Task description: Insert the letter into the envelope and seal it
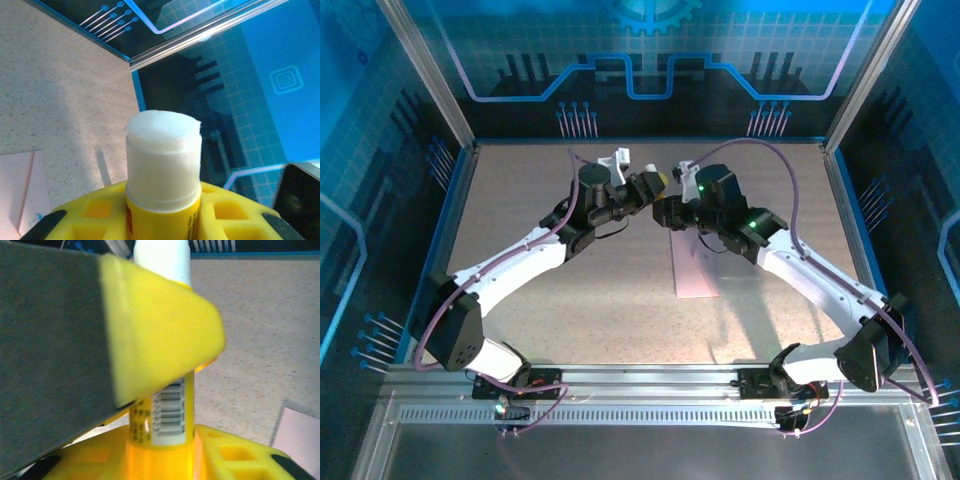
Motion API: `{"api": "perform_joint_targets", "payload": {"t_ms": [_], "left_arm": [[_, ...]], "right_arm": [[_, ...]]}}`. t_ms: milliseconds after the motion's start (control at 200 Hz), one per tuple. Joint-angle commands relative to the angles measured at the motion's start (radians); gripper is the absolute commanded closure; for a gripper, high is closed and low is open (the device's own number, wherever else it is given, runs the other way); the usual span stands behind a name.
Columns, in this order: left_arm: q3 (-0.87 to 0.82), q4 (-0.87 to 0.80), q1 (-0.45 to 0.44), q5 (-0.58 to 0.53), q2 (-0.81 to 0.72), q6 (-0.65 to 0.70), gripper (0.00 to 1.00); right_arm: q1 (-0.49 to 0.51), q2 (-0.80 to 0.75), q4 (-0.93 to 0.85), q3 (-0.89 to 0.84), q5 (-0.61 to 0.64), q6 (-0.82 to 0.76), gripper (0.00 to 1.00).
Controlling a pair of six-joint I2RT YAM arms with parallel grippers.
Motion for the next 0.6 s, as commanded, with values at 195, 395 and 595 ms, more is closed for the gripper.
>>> {"api": "perform_joint_targets", "payload": {"t_ms": [195,395,595], "left_arm": [[-0.06,0.183,0.089,0.303,-0.066,0.023,1.0],[-0.051,0.292,0.147,0.513,-0.042,0.03,1.0],[-0.029,0.283,0.155,0.584,-0.029,0.046,1.0]], "right_arm": [[-0.254,-0.093,0.019,0.015,-0.671,0.13,0.3],[-0.308,-0.11,0.099,-0.036,-0.793,0.192,0.2],[-0.3,-0.08,0.316,-0.112,-0.831,0.323,0.31]]}}
